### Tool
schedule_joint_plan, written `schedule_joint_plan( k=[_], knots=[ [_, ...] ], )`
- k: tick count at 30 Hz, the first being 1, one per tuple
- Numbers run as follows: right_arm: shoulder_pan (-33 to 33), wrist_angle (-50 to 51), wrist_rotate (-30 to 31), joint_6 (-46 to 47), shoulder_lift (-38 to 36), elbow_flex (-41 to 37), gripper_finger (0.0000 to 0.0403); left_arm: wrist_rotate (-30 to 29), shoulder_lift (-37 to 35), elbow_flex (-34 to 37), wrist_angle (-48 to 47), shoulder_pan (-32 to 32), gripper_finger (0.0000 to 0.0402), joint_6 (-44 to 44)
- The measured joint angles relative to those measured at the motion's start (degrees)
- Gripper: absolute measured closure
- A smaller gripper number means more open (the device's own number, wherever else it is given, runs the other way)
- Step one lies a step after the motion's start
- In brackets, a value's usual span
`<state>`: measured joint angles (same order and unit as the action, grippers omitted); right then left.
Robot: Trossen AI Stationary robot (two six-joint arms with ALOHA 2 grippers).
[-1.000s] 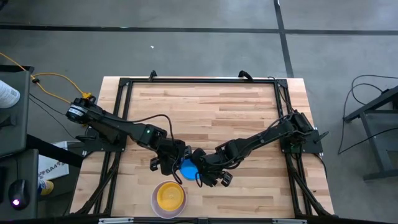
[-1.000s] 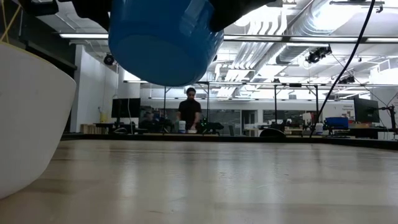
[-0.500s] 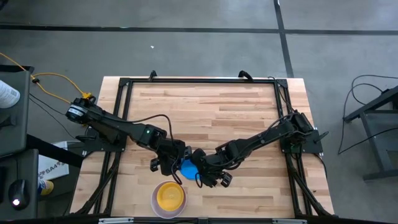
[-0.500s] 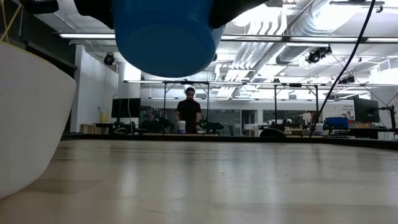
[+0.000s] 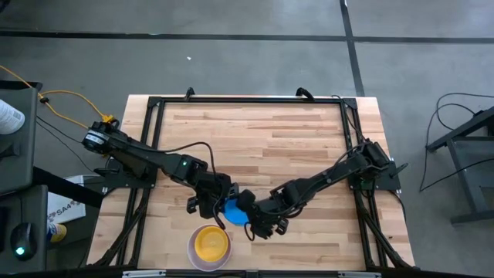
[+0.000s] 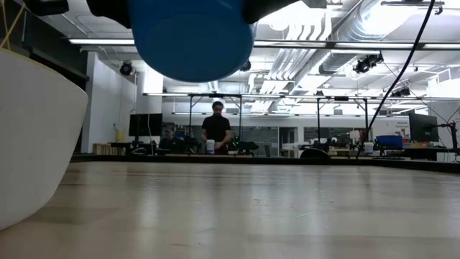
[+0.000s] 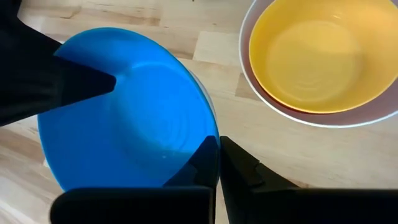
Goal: Nest bowls inside each other
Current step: Stack the blue bowl on top of the yellow bowl
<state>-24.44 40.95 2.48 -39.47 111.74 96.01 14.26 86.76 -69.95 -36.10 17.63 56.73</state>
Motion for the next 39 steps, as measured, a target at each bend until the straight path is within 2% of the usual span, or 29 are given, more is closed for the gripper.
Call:
schedule_joint_plan(
  k=[6, 17, 39],
  knots=[
    [-0.25, -0.20, 0.02, -0.01, 0.00, 0.02, 0.0350, 0.21, 0.00, 0.00, 0.10, 0.00, 0.0401, 0.04],
    [-1.29, -1.38, 4.62, -1.07, 0.00, 0.02, 0.0350, 0.41, -0.03, 0.00, -0.28, 0.02, 0.0401, 0.07],
    [-1.13, -1.31, 7.37, -0.84, -0.11, 0.00, 0.0350, 2.82, -0.13, 0.00, -0.92, 0.00, 0.0402, 0.02]
  ],
)
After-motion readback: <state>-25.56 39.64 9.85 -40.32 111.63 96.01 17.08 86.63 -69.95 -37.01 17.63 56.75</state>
